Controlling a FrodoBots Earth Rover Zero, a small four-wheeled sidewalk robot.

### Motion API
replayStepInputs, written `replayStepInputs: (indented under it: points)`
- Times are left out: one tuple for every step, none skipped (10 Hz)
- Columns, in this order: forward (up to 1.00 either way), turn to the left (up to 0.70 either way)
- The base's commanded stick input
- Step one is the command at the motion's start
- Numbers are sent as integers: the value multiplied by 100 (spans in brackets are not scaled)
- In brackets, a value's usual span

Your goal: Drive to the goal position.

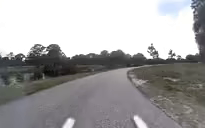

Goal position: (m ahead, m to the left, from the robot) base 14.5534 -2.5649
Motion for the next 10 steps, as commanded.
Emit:
replayStepInputs:
  points:
    - [85, -22]
    - [85, -9]
    - [85, 0]
    - [85, -7]
    - [85, -20]
    - [85, -30]
    - [85, -34]
    - [85, -15]
    - [85, -7]
    - [85, 0]
